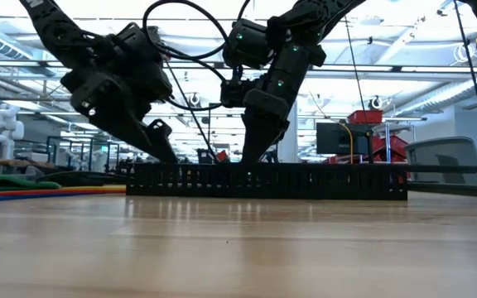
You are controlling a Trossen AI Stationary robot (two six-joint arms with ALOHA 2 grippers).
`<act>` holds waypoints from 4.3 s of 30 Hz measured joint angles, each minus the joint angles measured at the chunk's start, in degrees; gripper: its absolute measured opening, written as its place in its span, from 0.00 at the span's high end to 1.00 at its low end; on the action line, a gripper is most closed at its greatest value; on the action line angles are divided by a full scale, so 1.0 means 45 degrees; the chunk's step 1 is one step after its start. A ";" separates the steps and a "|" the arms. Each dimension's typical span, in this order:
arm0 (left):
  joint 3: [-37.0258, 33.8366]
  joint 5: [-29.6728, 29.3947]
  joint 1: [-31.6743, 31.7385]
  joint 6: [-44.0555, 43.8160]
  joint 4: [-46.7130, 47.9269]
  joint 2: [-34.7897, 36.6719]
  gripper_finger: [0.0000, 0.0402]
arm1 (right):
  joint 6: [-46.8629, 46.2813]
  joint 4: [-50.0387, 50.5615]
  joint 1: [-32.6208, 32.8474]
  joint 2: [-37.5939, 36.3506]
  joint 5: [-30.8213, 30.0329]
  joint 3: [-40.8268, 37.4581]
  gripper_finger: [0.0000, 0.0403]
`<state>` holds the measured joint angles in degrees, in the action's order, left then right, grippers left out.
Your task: Ziptie cables
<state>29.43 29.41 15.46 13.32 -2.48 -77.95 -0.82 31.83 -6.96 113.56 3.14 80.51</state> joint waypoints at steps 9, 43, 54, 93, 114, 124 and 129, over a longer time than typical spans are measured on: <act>0.0186 -0.3526 -0.0024 -0.0188 -0.0320 -0.0005 0.06 | -0.0038 -0.0010 -0.0024 0.0000 -0.0039 0.0000 0.39; 0.0665 -0.3299 -0.0384 -0.0500 -0.4803 -0.3259 0.06 | 0.0001 -0.0053 -0.0015 0.0000 -0.0029 -0.0005 0.39; 0.0664 -0.2584 -0.0370 -0.0564 -0.5360 -0.3264 0.19 | 0.0001 -0.0063 -0.0015 0.0000 -0.0029 -0.0005 0.39; 0.0655 -0.2702 -0.0369 -0.1046 -0.6108 -0.4104 0.43 | 0.0150 -0.0125 -0.0015 0.0005 -0.0019 -0.0012 0.39; 0.0675 -0.2964 -0.0369 -0.0884 -0.5994 -0.4090 0.44 | 0.0351 -0.0869 -0.0015 0.0044 -0.0053 -0.0049 0.39; 0.0821 -0.2914 -0.0287 -0.2862 -0.5798 -0.4099 0.34 | 0.0390 -0.0789 -0.0020 0.0034 -0.0005 -0.0034 0.39; 0.0874 -0.2777 -0.0326 -0.2313 -0.5451 -0.4099 0.17 | 0.0338 -0.0966 0.0000 0.0029 0.0000 -0.0018 0.39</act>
<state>33.36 16.92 14.00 2.92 -27.01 -96.40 0.70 27.49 -6.96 113.69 3.14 80.43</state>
